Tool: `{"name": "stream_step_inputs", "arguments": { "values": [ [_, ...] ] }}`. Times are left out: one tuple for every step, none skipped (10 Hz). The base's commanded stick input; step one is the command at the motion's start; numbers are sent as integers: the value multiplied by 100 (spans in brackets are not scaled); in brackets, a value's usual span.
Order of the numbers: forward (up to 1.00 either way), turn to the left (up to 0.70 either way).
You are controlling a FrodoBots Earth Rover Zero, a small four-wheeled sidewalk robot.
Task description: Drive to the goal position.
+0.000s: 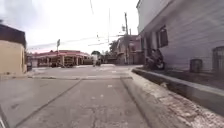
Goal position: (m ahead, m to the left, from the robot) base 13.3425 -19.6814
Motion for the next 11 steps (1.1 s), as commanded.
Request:
{"name": "stream_step_inputs", "arguments": {
  "values": [
    [70,1],
    [70,1],
    [70,1],
    [70,1],
    [70,1],
    [70,1],
    [70,3],
    [70,3],
    [70,3],
    [70,3],
    [70,3]
  ]
}}
